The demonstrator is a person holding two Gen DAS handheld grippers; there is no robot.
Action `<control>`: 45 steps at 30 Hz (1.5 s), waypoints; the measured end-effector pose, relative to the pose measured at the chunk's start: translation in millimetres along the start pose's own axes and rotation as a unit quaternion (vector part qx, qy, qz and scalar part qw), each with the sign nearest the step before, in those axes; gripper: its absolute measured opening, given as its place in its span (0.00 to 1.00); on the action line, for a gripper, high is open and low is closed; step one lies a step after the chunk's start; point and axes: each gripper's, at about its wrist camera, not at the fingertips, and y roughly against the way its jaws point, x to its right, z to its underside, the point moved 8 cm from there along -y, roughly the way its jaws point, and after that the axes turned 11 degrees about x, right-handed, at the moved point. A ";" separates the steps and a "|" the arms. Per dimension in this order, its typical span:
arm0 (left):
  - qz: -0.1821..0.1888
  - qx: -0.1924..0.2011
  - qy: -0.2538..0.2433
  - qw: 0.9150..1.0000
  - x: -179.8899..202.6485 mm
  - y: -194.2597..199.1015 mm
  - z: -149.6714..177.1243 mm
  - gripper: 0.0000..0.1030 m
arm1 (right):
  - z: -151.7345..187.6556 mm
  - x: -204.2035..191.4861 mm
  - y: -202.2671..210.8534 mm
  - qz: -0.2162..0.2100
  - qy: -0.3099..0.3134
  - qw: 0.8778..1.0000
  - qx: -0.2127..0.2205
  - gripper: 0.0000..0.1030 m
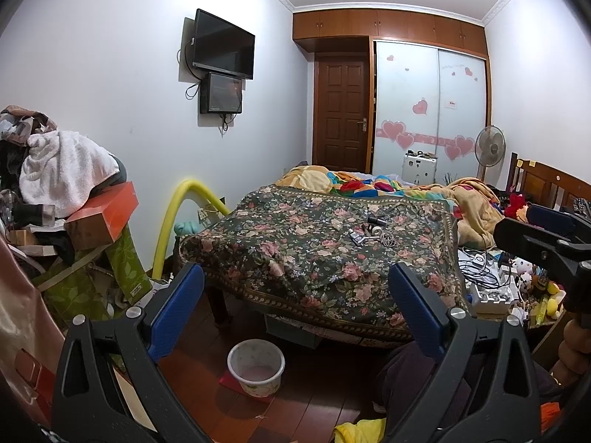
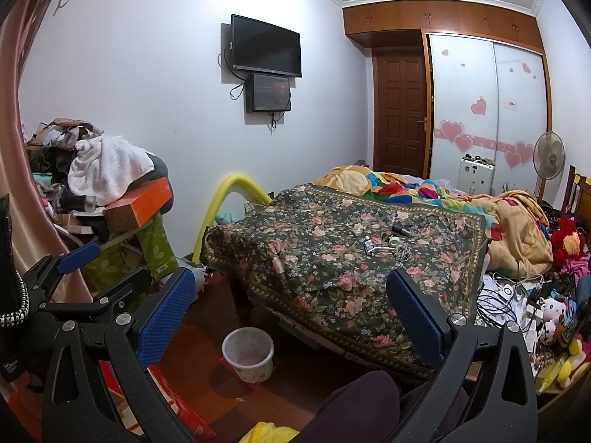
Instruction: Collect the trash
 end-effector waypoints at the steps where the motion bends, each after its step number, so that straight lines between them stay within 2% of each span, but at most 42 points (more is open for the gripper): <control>1: 0.000 0.000 0.000 1.000 -0.7 -0.2 0.3 0.98 | 0.1 0.1 0.1 0.000 0.000 1.000 0.000 1.00; 38: 0.004 0.005 0.003 1.000 2.8 3.7 -1.0 0.98 | 3.4 -3.0 -0.1 0.000 0.001 1.000 -0.001 1.00; 45: 0.002 -0.003 0.006 1.000 6.4 -5.9 -3.0 0.98 | 3.6 2.5 -6.2 0.002 0.000 1.000 -0.007 1.00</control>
